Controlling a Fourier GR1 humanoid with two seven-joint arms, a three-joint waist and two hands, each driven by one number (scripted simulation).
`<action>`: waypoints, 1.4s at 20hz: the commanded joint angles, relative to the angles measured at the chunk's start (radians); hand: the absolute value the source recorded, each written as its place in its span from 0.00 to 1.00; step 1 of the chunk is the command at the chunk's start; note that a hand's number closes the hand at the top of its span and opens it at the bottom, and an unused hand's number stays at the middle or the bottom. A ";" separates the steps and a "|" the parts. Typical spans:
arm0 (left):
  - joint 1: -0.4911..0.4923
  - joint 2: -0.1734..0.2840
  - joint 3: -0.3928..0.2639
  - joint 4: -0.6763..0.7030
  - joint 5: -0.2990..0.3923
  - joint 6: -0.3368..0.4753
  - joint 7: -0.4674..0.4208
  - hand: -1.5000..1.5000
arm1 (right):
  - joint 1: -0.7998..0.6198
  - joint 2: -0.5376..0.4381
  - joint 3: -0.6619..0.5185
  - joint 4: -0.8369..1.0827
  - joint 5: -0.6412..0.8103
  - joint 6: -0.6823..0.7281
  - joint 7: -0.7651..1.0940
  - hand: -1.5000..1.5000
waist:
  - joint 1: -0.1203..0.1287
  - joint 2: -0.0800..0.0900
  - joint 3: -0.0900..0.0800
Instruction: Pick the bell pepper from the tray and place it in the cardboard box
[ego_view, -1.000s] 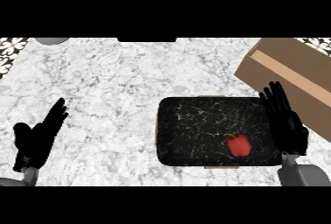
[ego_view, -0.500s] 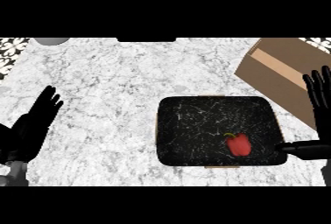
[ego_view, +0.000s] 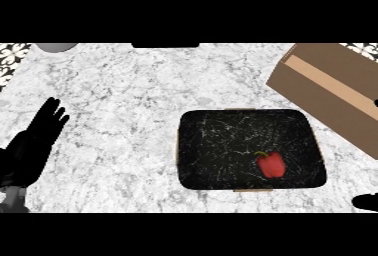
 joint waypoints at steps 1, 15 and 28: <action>0.022 -0.018 -0.013 -0.011 -0.009 0.008 -0.001 0.50 | 0.039 -0.136 0.007 -0.093 0.209 -0.050 0.092 0.00 | -0.002 -0.001 -0.002; 0.000 -0.044 0.008 -0.021 -0.048 -0.009 0.022 0.50 | 0.017 -0.116 0.287 -0.359 0.482 0.091 0.714 0.00 | 0.020 0.007 0.002; -0.017 -0.106 0.105 -0.015 -0.103 -0.082 0.074 0.50 | -0.012 0.021 0.290 -0.323 0.611 0.253 0.791 0.00 | 0.013 0.006 0.002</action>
